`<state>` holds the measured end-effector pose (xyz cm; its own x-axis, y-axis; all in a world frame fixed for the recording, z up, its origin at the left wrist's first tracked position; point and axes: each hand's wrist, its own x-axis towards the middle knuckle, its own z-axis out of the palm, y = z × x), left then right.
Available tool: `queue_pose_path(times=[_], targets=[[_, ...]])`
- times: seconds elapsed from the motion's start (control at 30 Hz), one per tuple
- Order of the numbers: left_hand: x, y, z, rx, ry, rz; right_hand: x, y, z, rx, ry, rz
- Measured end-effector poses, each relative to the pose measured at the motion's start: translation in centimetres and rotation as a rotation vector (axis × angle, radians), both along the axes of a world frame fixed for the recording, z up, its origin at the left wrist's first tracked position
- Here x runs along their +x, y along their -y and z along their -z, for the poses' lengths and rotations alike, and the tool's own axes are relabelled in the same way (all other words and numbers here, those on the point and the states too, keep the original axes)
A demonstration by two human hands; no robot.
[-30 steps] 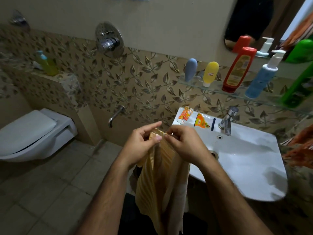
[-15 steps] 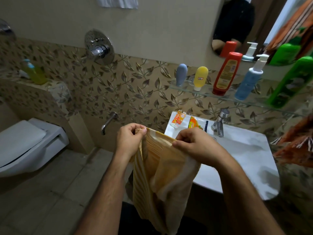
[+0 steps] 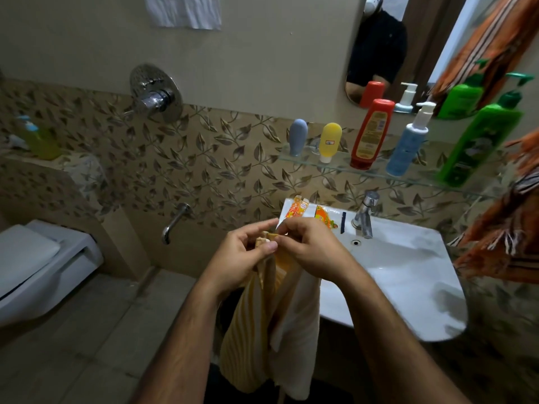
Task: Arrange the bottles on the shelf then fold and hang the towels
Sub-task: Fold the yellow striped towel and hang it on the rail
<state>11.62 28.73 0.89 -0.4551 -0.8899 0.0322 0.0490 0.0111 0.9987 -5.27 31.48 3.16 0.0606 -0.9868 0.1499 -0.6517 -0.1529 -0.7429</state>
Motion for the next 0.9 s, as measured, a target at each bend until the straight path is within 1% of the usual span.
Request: queue_pose_path(times=[0.13, 0.2, 0.33, 0.47, 0.53, 0.6, 0.67, 0.7, 0.8, 0.9], targets=[[0.2, 0.0, 0.0, 0.017, 0.024, -0.029, -0.2, -0.1, 0.1, 0.003, 0.003, -0.020], [0.3, 0.1, 0.0, 0.007, 0.075, -0.050, -0.2, -0.2, 0.1, 0.015, -0.009, -0.012], [0.5, 0.6, 0.1, -0.039, 0.189, -0.116, -0.5, -0.7, 0.2, 0.140, 0.001, -0.011], [0.8, 1.2, 0.5, -0.078, 0.315, -0.264, -1.3, -1.5, 0.0, 0.234, 0.004, 0.037], [1.3, 1.7, 1.0, -0.055, 0.329, -0.343, -1.9, -2.0, -0.3, 0.264, 0.019, 0.051], [1.6, 1.9, 1.4, -0.041, 0.350, -0.385, -2.6, -2.4, -0.7, 0.275, 0.077, 0.050], [1.7, 1.9, 1.8, -0.057, 0.384, -0.404, -2.9, -2.4, -1.0, 0.257, 0.108, 0.061], [1.6, 1.8, 2.0, -0.064, 0.391, -0.409, -2.9, -2.3, -0.9, 0.229, 0.088, 0.084], [1.6, 1.7, 2.4, -0.068, 0.380, -0.416, -2.4, -1.8, -0.4, 0.053, 0.031, 0.202], [1.9, 1.6, 2.5, -0.103, 0.386, -0.450, -1.9, -1.7, 0.2, -0.066, 0.103, 0.239]])
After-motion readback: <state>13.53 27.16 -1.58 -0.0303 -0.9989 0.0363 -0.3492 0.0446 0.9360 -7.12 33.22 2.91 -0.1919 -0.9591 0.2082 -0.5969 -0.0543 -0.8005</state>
